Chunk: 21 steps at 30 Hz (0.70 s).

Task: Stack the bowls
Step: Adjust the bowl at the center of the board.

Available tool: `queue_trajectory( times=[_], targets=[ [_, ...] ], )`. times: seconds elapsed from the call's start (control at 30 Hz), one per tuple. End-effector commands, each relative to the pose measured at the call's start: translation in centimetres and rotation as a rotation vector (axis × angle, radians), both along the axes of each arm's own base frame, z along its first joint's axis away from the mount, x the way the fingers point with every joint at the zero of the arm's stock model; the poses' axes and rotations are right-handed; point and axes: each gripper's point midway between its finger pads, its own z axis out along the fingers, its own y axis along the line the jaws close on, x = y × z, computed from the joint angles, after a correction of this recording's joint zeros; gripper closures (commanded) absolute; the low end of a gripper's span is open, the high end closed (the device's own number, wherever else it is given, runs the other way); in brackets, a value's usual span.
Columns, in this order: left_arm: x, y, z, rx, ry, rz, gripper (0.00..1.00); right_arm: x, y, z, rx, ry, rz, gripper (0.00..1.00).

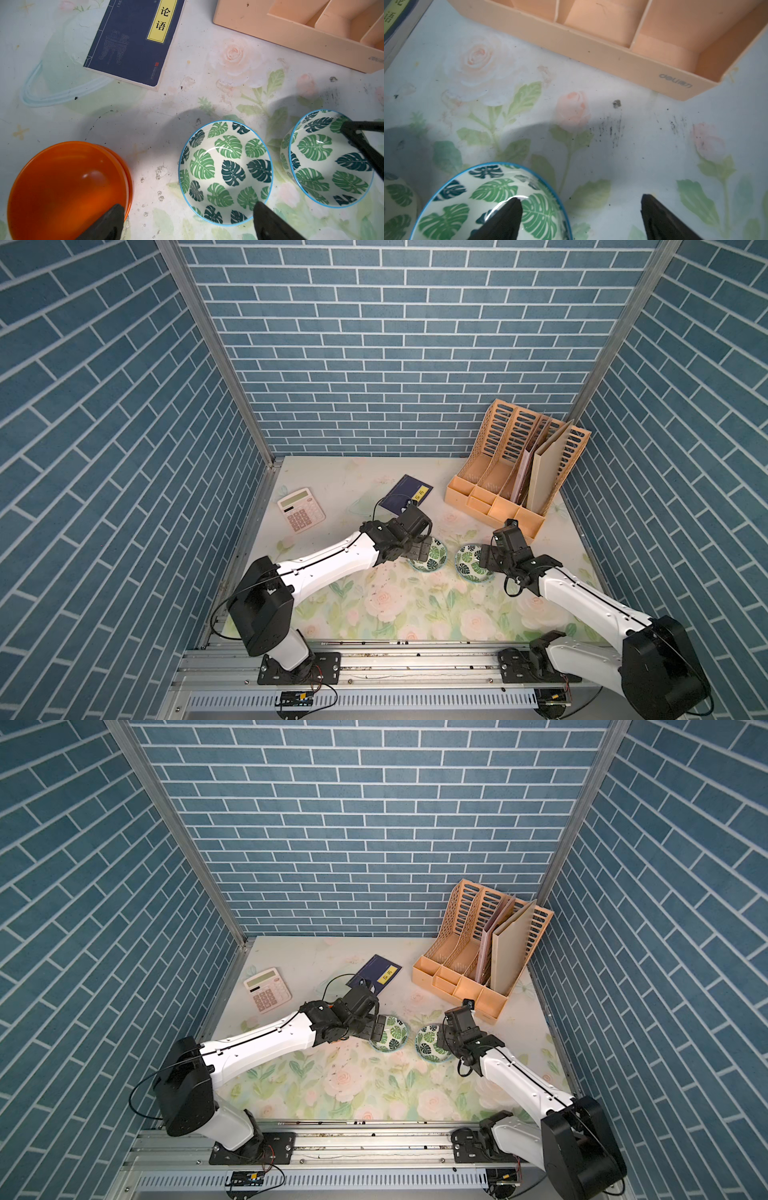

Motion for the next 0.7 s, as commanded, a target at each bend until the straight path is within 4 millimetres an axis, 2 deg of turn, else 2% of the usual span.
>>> queue_trajectory(
  times=[0.0,0.2,0.3,0.5,0.67],
  targets=[
    [-0.5,0.0,-2.0,0.009,0.046,0.016,0.03,0.6,0.2,1.4,-0.007,-0.036,-0.037,0.06],
    [-2.5,-1.0,-5.5,-0.078,0.194,0.046,0.10,1.5,0.3,3.9,-0.004,-0.115,-0.033,0.06],
    [-3.2,-0.9,-7.1,-0.086,0.253,0.093,0.14,1.9,0.2,4.5,-0.015,-0.136,-0.028,0.05],
    [-3.9,-2.0,-8.5,-0.125,0.315,0.127,0.19,2.2,0.3,4.7,-0.027,-0.158,-0.014,0.05],
    [-3.6,-2.4,-9.6,-0.112,0.328,0.151,0.30,2.5,0.5,4.4,-0.031,-0.161,0.000,0.05]
  ],
)
